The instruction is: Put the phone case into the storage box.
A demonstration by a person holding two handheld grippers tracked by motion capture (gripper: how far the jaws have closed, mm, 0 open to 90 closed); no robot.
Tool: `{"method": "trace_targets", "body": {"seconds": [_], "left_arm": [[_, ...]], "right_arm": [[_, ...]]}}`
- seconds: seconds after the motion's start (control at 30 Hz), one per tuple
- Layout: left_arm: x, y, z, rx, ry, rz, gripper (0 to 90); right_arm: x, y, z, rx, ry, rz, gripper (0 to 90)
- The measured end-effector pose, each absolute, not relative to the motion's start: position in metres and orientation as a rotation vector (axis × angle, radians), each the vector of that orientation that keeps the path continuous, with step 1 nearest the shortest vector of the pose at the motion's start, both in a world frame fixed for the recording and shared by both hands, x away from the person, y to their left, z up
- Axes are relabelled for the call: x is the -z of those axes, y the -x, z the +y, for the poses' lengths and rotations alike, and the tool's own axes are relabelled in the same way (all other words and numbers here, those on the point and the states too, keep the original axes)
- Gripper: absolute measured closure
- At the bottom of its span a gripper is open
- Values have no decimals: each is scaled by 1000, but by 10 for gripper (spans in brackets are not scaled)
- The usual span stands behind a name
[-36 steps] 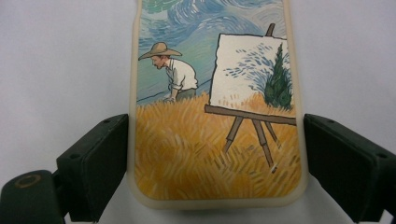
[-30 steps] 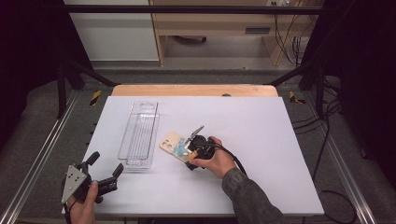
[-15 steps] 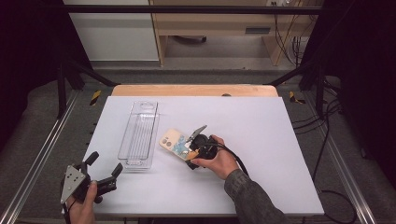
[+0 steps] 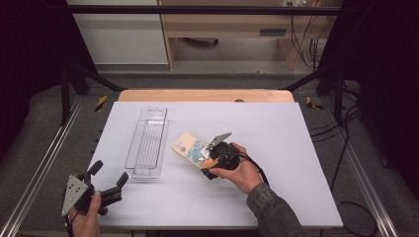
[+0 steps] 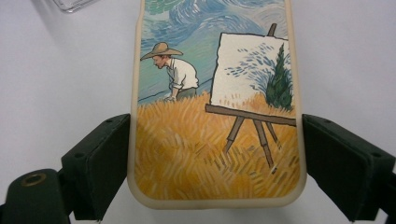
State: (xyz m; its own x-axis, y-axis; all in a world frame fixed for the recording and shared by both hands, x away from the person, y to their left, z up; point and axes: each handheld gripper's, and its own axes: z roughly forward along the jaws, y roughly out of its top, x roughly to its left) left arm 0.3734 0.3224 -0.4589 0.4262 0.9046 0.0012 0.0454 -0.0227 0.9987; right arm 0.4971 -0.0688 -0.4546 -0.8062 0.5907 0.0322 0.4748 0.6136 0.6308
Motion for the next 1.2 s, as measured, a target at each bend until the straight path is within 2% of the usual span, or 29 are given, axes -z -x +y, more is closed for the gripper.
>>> {"method": "trace_targets", "body": {"seconds": [0.67, 1.2], "left_arm": [[450, -366, 307, -831, -1462, 874, 17], [414, -387, 257, -714, -1539, 779, 12]], "right_arm": [[442, -471, -131, -1210, -979, 2508, 122], [435, -459, -158, -1380, -959, 2432, 122]]}}
